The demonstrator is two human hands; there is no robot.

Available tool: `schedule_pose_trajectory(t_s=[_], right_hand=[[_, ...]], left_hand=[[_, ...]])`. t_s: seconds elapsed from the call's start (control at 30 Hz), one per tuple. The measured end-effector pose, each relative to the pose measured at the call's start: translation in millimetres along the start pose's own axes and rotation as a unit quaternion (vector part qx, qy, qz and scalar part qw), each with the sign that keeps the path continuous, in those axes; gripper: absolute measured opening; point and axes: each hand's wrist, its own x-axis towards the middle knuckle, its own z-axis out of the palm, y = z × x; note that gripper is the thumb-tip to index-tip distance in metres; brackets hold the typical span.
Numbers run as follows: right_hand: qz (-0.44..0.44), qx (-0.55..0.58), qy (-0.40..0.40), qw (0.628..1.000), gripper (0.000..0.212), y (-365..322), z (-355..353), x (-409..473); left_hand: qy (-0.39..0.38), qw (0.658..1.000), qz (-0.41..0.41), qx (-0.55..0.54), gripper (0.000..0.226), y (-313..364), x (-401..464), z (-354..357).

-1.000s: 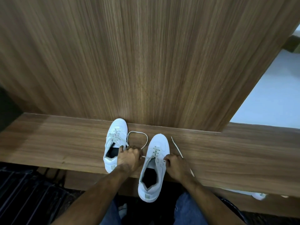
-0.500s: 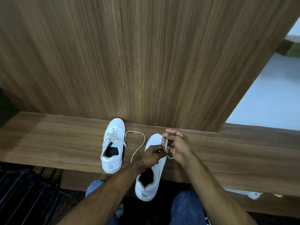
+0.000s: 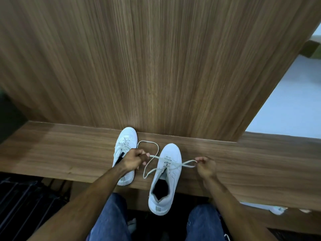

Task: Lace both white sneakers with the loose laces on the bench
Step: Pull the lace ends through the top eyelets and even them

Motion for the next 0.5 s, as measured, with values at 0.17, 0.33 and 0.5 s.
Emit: schedule_pose_trajectory(t_s=[0.17, 0.33, 0.5], right_hand=[[-0.195, -0.123, -0.205, 0.951, 0.029, -13, 28, -24], [-0.263, -0.142, -0.209, 0.931, 0.01, -18, 36, -30], [-0.163, -0.183, -0.096, 0.965, 0.014, -11, 2, -9]], left_hand=[[-0.048, 0.998, 0.041, 0.021, 0.021, 12, -1, 33], [-0.055, 0.994, 0.063, 0.07, 0.026, 14, 6, 47], [-0.014, 0.997, 0.047, 0.055, 0.028, -2, 5, 28]])
